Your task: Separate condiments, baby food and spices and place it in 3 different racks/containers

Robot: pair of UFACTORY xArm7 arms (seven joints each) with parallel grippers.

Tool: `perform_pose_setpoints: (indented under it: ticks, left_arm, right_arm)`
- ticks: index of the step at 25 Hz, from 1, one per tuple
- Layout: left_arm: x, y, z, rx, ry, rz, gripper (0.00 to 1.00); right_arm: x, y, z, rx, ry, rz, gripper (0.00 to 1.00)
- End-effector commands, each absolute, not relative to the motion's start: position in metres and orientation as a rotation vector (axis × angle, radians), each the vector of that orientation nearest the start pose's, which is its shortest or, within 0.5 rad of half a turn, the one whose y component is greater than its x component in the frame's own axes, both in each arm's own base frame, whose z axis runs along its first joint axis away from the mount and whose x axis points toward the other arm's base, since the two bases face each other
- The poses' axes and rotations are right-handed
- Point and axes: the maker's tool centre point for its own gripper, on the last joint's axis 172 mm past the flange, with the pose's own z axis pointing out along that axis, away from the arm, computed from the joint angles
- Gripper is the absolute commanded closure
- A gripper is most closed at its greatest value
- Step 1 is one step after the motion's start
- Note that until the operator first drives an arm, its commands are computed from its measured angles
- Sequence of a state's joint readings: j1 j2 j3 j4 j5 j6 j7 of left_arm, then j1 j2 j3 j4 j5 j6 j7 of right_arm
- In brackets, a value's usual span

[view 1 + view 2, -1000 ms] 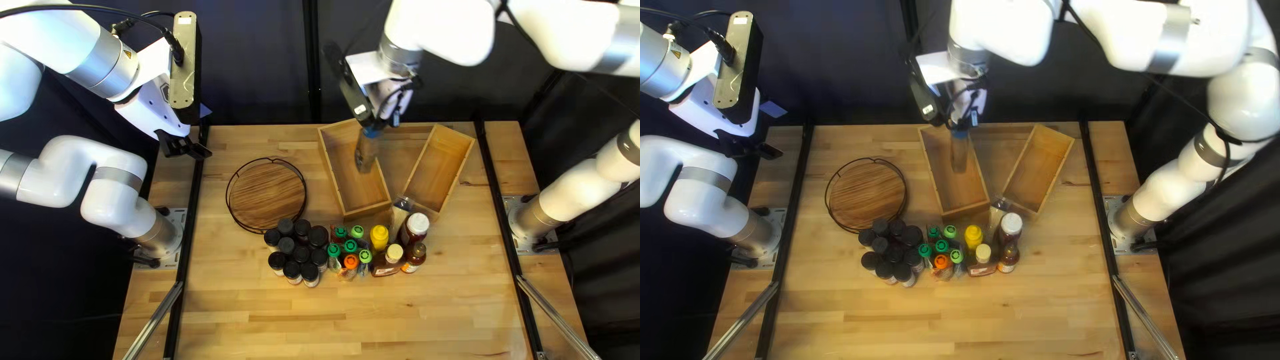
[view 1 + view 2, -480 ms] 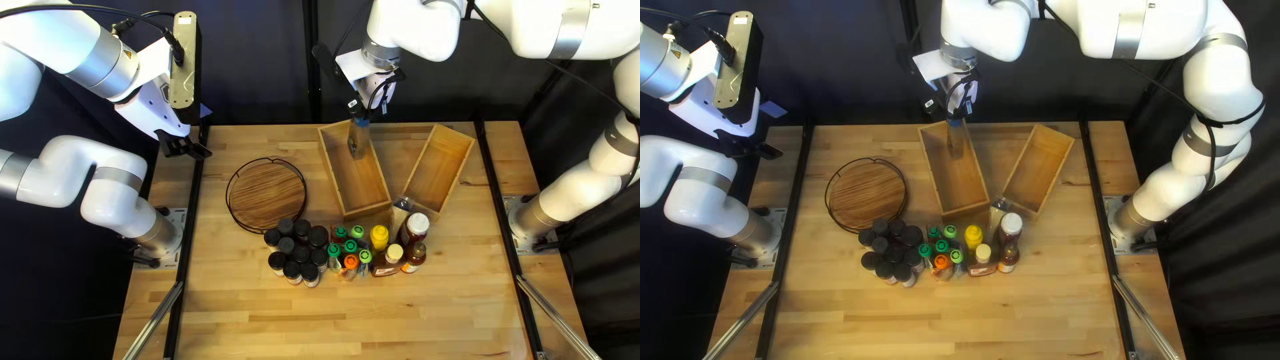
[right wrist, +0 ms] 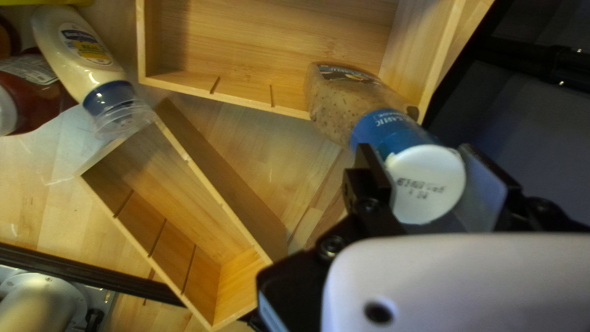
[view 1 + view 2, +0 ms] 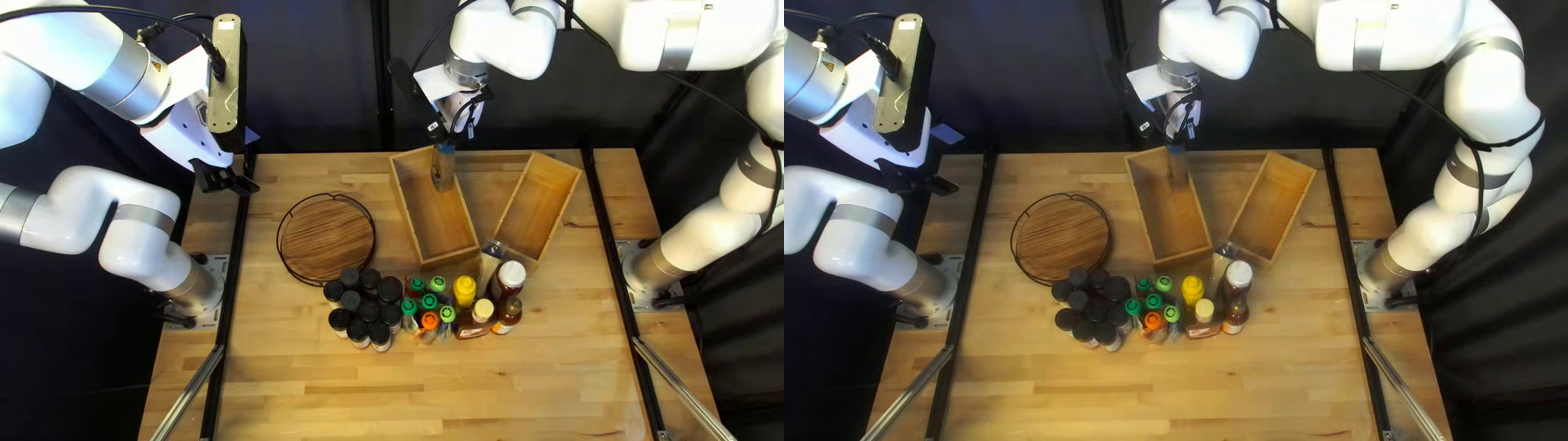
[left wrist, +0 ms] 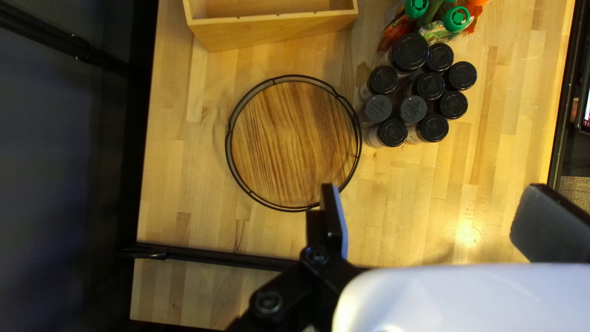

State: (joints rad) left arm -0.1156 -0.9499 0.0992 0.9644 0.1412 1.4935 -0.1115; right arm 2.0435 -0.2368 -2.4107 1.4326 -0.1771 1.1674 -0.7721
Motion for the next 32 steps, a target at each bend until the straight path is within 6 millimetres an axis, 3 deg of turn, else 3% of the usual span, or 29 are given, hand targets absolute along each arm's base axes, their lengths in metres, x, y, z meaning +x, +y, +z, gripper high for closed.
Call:
perform_pose_setpoints:
  ticks: [1, 5, 8, 9, 17, 21, 27, 32]
  left_arm:
    - [0.270, 0.036, 0.452, -3.044, -0.137, -0.650, 0.00]
    - [0.270, 0.036, 0.452, -3.044, -0.137, -0.650, 0.00]
    - [0.270, 0.036, 0.452, -3.044, -0.137, -0.650, 0.00]
    - [0.270, 0.036, 0.452, -3.044, -0.137, -0.650, 0.00]
    - [0.270, 0.036, 0.452, -3.044, -0.137, -0.650, 0.00]
    - [0.270, 0.036, 0.452, -3.044, -0.137, -0.650, 0.00]
    - [0.270, 0.036, 0.452, -3.044, -0.137, -0.650, 0.00]
    - [0.270, 0.036, 0.452, -3.044, -0.137, -0.650, 0.00]
  right_arm:
    - [0.505, -0.244, 0.241, -3.115, -0.704, -0.117, 0.99]
    - [0.508, -0.244, 0.235, -3.113, -0.703, -0.121, 0.98]
    - [0.508, -0.242, 0.235, -3.117, -0.708, -0.122, 0.16]
    - [0.508, -0.241, 0.235, -3.119, -0.709, -0.122, 0.00]
    - [0.508, -0.219, 0.252, -3.116, -0.718, -0.140, 0.00]
    - [0.505, -0.194, 0.273, -3.109, -0.723, -0.155, 0.00]
    - [0.495, -0.167, 0.290, -3.095, -0.673, -0.186, 0.00]
    - [0.485, -0.130, 0.306, -3.070, -0.607, -0.226, 0.00]
